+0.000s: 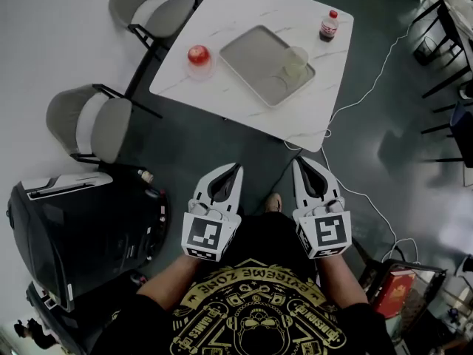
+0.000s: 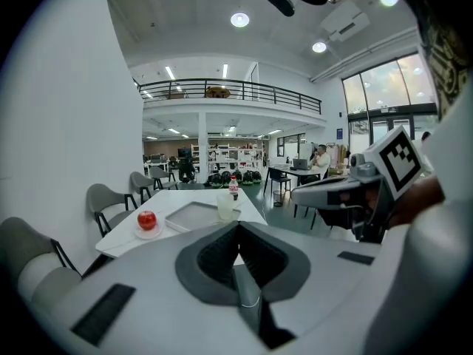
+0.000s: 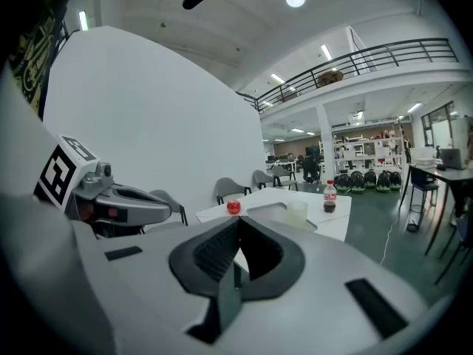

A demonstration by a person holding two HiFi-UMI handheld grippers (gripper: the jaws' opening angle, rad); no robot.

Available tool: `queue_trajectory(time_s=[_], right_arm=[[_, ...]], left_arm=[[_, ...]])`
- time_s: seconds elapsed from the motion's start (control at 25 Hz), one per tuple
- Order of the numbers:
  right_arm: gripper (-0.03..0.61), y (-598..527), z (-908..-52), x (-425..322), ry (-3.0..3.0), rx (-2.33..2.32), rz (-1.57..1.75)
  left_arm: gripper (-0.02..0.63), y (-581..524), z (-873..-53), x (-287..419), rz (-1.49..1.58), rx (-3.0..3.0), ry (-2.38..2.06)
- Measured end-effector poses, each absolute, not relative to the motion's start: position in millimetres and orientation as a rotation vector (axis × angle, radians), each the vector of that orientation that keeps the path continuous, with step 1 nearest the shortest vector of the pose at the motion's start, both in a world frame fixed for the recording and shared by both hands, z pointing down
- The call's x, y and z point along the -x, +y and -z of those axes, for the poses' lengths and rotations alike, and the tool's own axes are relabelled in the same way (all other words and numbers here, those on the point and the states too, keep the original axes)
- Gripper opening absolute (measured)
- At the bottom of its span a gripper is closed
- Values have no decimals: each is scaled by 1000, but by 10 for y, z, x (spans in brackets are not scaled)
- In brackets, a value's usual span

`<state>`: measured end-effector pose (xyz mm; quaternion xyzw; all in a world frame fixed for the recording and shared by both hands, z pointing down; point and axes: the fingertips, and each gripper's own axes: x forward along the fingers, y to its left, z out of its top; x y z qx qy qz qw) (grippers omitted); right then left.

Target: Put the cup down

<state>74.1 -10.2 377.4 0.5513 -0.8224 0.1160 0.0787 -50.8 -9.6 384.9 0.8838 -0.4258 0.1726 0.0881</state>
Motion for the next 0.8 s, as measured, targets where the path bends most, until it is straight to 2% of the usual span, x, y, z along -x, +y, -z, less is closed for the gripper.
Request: queue_trajectory(time_s=[0.8], right_arm=[[6, 95, -3533, 313, -2329, -1758, -296]], left_arm=[[2, -105, -3669, 1505, -355, -2727, -1116]])
